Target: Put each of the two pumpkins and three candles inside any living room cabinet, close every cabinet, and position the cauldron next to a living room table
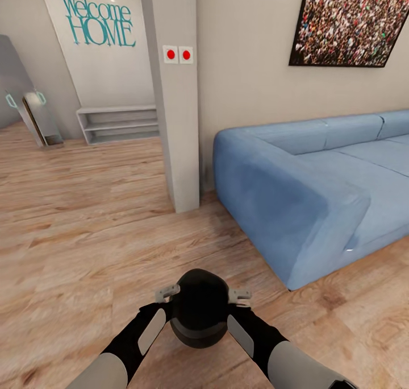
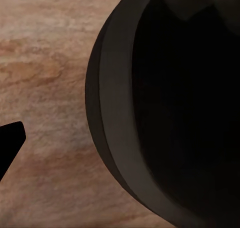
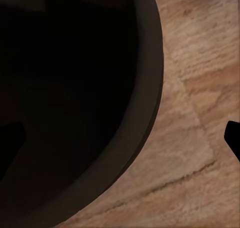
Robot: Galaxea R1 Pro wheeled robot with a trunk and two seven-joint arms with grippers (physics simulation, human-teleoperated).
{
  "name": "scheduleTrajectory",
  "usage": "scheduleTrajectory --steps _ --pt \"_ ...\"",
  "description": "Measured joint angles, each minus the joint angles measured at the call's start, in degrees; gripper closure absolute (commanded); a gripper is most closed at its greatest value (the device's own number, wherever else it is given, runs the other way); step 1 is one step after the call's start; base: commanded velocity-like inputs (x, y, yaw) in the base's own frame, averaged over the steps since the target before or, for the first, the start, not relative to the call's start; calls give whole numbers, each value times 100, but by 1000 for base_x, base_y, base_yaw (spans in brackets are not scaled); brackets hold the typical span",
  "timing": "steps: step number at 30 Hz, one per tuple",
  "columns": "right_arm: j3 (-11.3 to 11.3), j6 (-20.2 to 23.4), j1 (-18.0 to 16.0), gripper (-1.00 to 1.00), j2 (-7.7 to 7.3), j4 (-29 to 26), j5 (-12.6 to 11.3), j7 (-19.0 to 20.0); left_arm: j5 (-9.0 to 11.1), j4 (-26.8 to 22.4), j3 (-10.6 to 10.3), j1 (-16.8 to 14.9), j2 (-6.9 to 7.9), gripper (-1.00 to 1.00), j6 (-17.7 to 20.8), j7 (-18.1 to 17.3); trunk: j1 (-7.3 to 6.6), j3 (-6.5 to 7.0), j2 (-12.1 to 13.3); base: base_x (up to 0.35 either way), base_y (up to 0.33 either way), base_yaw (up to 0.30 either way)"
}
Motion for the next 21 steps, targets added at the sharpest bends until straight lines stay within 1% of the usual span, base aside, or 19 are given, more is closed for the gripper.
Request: scheduleTrajectory --steps 2,16,21 --pt "0 -22 0 -100 0 1 0 -1 0 0 0 0 0 -100 -1 0 0 0 0 0 0 0" --pt "-15 -77 0 -100 -3 2 -10 -3 9 0 0 2 0 -100 -3 0 36 -310 -18 0 0 0" --pt "-17 -214 0 -100 -5 3 -12 -3 9 0 0 4 0 -100 -3 0 49 -421 -25 0 0 0"
